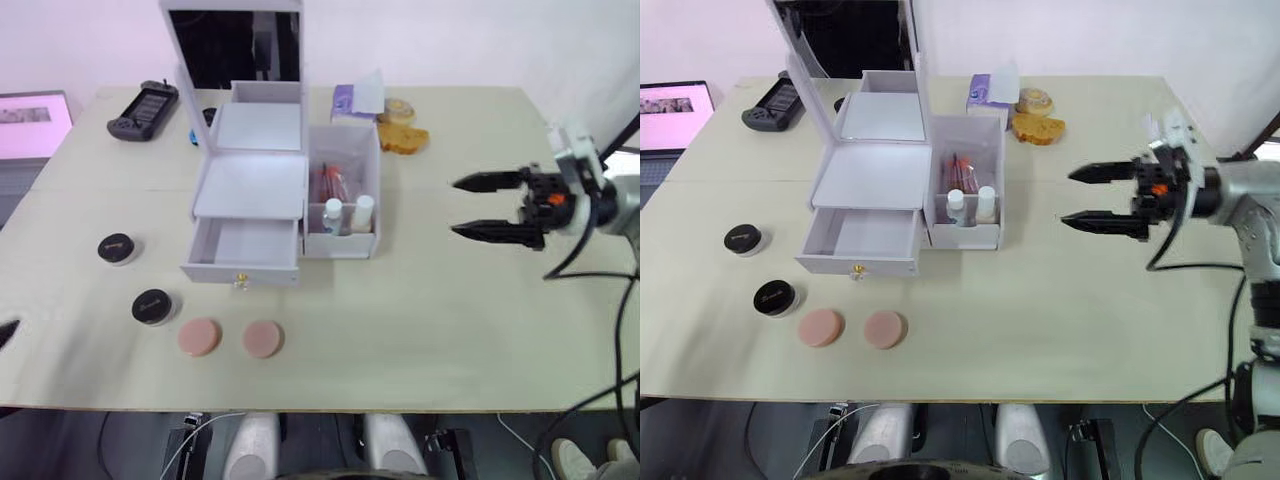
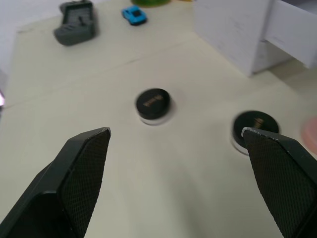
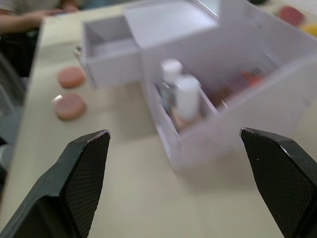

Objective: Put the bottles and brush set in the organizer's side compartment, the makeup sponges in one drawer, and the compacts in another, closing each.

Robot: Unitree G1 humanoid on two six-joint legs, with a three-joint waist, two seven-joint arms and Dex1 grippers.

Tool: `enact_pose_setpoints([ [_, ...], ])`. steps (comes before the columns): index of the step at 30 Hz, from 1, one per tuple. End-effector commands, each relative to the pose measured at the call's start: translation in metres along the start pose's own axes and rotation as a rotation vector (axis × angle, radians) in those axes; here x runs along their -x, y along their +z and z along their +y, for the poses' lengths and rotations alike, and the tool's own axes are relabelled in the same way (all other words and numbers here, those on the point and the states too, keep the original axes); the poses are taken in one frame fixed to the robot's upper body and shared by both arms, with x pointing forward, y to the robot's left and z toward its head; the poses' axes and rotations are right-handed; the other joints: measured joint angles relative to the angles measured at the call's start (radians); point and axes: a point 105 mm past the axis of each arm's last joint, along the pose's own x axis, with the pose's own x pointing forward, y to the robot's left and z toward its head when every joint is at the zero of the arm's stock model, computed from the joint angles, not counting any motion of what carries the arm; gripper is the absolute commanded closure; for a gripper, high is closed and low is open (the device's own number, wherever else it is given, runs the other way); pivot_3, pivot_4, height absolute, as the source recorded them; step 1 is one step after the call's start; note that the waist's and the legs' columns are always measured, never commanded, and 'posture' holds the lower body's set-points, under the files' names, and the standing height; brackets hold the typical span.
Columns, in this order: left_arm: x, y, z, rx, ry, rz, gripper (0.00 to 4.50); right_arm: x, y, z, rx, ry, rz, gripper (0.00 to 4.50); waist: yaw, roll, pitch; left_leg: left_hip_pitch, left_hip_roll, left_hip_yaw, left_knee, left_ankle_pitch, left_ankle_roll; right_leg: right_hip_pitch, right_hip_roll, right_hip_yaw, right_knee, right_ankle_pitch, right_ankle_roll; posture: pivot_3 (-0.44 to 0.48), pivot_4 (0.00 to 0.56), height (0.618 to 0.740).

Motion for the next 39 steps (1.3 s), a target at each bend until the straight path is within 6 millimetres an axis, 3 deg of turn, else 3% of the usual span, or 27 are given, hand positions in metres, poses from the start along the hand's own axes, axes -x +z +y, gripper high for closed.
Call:
enact_pose_setpoints([
  [1,0.007,-0.009,0.016,0.018,0.032,0.032,0.02,0.025,0.0,-0.008,0.024,-0.123,-0.031,0.0,-0.006,0.002,0.0,0.0,0.0,0.0,0.0,0.0,0.0,0.0,0.0,0.0,0.0,0.0,0.0,0.0,0.15,0.74],
  [5,0.006,-0.016,0.024,0.014,0.023,0.052,0.02,0.039,-0.023,-0.007,-0.015,-0.186,0.031,0.0,-0.025,0.003,0.0,0.0,0.0,0.001,-0.001,0.0,0.0,-0.001,0.0,0.001,0.002,0.0,0.0,0.0,0.15,0.74],
  [7,0.005,-0.02,0.027,0.011,0.022,0.067,0.02,0.04,-0.025,-0.004,-0.03,-0.193,0.031,0.0,-0.027,0.003,0.0,0.001,0.0,0.001,-0.001,0.0,0.0,-0.002,0.0,0.001,0.005,0.0,0.001,0.0,0.15,0.74],
  [11,0.003,-0.023,0.028,0.03,0.016,0.061,0.02,0.037,-0.019,-0.001,-0.032,-0.196,0.017,0.0,-0.029,0.003,0.0,0.001,0.0,0.001,0.001,0.0,0.0,-0.005,0.0,0.002,0.011,0.0,0.001,0.0,0.15,0.74],
  [20,-0.001,-0.027,0.024,0.037,-0.003,0.069,0.02,0.006,0.014,0.002,0.024,-0.098,-0.023,0.0,-0.024,0.003,0.0,0.001,0.001,0.001,0.001,0.0,0.0,-0.005,0.0,0.002,0.011,0.0,0.001,0.0,0.15,0.74],
  [24,-0.007,-0.007,0.002,0.054,-0.101,0.033,0.02,-0.012,0.036,0.014,0.049,0.039,-0.041,0.0,-0.024,0.003,0.0,0.0,0.001,0.001,0.001,0.0,0.0,-0.006,0.0,0.002,0.01,0.0,0.001,0.0,0.15,0.74],
  [28,0.001,0.0,-0.04,0.096,-0.259,0.086,0.02,-0.032,0.06,0.036,0.075,0.232,-0.043,0.0,-0.031,0.003,0.0,0.0,0.001,0.001,0.0,0.0,0.0,-0.007,0.0,0.003,0.011,0.0,0.001,0.0,0.15,0.74],
  [33,0.005,0.011,-0.096,0.129,-0.385,0.108,0.02,-0.044,0.066,0.047,0.119,0.343,-0.003,0.0,-0.027,0.003,0.0,-0.001,0.001,0.002,0.0,0.0,0.0,-0.007,0.0,0.004,0.01,0.0,0.001,0.0,0.15,0.74],
  [39,-0.007,0.021,-0.166,0.141,-0.496,0.051,0.02,-0.051,0.073,0.059,0.152,0.432,0.009,0.0,-0.018,0.002,0.0,-0.001,0.001,0.002,0.003,0.0,0.0,-0.006,0.0,0.004,0.01,0.0,0.0,0.0,0.15,0.74],
])
